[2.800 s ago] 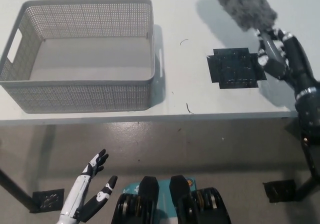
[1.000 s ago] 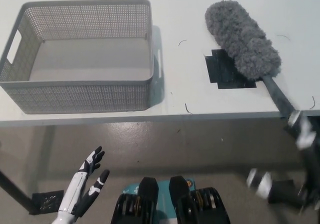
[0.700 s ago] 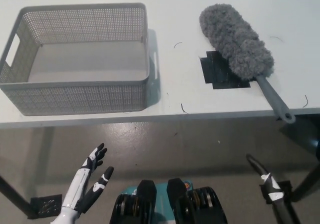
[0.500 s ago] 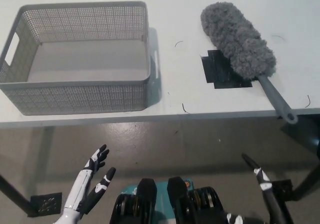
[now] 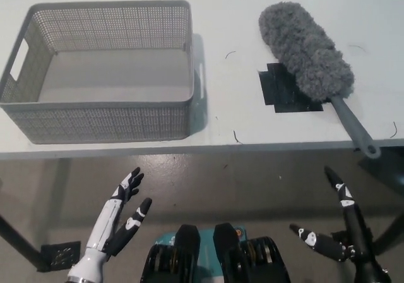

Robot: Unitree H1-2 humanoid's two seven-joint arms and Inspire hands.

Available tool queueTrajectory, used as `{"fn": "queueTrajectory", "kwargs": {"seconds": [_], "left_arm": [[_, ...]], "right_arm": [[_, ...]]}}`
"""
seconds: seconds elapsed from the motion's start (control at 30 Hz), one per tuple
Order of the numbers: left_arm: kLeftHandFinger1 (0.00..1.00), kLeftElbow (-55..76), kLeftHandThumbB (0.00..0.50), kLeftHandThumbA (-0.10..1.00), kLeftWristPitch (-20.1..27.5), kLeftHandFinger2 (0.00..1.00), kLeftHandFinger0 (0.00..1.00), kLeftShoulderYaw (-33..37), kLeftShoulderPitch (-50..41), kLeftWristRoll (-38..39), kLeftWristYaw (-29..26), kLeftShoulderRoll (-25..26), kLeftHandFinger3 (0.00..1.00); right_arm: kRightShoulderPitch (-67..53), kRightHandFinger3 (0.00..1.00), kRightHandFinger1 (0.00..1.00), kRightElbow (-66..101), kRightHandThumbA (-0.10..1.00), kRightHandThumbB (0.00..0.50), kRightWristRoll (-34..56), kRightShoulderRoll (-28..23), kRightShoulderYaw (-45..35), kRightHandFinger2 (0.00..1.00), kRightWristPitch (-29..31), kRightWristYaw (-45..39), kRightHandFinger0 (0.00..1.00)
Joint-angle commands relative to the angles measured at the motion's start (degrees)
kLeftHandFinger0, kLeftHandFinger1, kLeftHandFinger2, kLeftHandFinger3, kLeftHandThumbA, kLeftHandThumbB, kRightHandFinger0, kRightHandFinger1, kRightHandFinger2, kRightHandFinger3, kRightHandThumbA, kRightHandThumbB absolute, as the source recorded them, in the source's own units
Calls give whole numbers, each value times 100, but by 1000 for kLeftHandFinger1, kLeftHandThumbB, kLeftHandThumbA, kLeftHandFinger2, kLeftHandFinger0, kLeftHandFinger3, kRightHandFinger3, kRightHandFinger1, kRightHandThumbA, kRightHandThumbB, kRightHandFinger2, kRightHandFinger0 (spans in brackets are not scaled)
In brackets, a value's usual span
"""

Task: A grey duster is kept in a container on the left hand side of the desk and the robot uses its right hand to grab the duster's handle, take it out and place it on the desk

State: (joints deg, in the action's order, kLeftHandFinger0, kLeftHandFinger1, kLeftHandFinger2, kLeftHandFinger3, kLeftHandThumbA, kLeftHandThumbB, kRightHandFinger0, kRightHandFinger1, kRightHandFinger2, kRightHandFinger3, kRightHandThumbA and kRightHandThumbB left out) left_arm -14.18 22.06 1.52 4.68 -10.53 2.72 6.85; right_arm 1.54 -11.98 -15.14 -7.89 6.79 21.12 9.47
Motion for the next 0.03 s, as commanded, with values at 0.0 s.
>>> {"fn": "queueTrajectory", "kwargs": {"seconds": [0.0], "left_arm": [[1000,205,57,820,299,1000,1000,46,122,75,-8,62,1000]], "right_arm": [[162,1000,1000,7,941,128,176,75,-131,1000,581,110,1000]]}}
